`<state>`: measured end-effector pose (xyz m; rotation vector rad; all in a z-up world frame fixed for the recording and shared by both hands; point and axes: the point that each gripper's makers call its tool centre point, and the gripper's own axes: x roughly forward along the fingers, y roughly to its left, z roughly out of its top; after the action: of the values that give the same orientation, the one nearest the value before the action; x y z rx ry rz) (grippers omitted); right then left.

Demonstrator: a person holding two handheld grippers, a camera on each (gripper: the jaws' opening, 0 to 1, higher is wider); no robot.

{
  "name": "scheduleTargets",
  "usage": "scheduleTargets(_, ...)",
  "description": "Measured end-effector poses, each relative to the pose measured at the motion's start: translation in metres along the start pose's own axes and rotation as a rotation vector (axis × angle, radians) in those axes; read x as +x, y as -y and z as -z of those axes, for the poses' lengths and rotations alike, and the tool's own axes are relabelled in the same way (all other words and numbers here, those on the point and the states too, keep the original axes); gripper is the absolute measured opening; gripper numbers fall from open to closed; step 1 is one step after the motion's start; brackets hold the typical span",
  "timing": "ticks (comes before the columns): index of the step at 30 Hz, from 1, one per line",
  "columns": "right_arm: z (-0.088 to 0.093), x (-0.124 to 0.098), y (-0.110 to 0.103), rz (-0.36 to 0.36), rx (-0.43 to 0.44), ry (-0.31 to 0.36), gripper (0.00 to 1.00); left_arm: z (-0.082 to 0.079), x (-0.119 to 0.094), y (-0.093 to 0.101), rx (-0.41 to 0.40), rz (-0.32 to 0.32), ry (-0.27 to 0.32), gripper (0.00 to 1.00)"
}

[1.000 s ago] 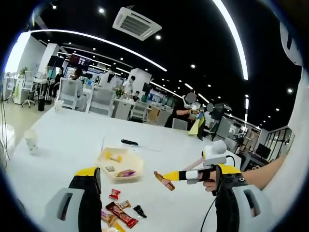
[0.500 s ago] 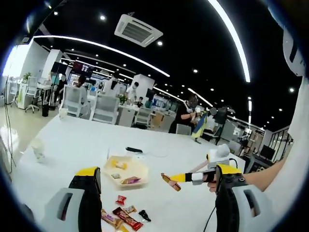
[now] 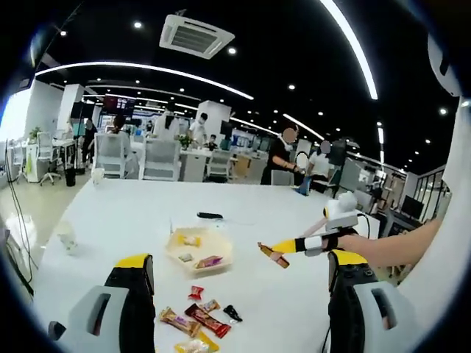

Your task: Place the target food into the container with the food tongs after gripping and lifting it, then release it inside without dropping or visibly crushing the food.

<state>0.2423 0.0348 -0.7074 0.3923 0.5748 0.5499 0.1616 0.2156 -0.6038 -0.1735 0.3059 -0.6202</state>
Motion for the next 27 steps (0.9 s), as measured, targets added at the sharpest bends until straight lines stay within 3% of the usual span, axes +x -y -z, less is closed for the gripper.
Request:
scheduleTargets(7,-0.005,-0.003,-0.002,-0.002,-0.032,0.01,0.22,0.011,-0.003,0.003,-0.01,0.0,-0.014,0.99)
scheduleTargets(27,-0.023,-0.007,-0.005,0.008,-0.073,0.034,0.22,0.021,-0.009,0.007,-0.019,0.013,-0.031,0.99)
